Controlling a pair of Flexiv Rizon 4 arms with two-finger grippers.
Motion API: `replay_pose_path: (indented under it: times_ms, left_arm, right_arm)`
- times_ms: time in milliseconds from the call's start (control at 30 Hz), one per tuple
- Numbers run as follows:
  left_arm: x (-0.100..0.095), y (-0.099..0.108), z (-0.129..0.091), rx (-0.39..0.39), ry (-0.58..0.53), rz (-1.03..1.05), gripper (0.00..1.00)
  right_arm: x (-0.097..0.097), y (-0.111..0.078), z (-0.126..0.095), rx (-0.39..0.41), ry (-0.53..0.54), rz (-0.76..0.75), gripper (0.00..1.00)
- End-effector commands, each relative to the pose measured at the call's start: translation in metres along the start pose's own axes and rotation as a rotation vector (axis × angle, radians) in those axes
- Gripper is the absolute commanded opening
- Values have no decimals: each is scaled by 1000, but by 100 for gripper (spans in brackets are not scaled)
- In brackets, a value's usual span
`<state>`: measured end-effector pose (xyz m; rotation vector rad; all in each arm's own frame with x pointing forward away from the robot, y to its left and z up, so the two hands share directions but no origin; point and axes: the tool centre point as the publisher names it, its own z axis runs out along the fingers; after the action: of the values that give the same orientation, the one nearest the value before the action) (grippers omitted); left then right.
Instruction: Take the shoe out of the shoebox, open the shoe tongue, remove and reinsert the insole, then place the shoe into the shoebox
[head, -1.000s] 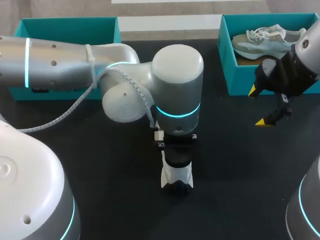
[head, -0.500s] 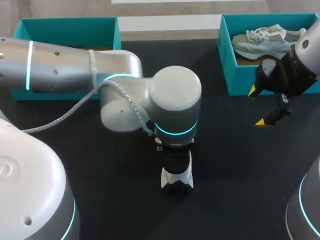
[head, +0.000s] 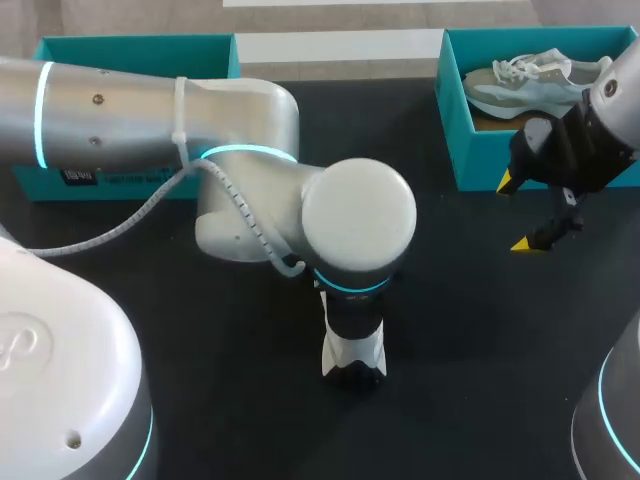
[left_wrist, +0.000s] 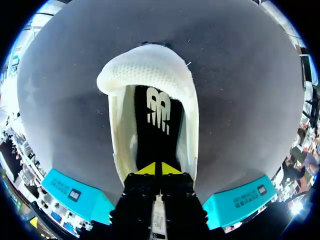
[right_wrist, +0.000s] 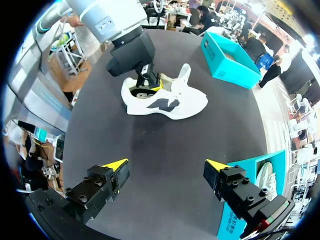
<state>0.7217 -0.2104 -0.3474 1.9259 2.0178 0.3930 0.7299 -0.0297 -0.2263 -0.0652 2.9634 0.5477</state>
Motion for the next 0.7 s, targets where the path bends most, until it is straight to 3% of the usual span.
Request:
replay_pose_path:
  times_ms: [33, 67, 133, 200, 700]
  left_arm:
    - [2, 4, 2, 3, 1, -4, 49]
    - [2, 4, 3, 5, 1, -6, 61]
    - [2, 4, 6, 5, 2, -5, 75]
    - [1, 4, 8, 5, 6, -3, 98]
    - [5, 4, 7, 10, 18, -2, 100]
  right_arm:
    - [0, 0, 0, 2, -1, 0, 100]
    - [0, 0, 0, 2, -1, 0, 100]
    - [0, 0, 0, 2, -1, 0, 100]
    - [0, 0, 0, 2, -1, 0, 100]
    - [0, 0, 0, 2, -1, 0, 100]
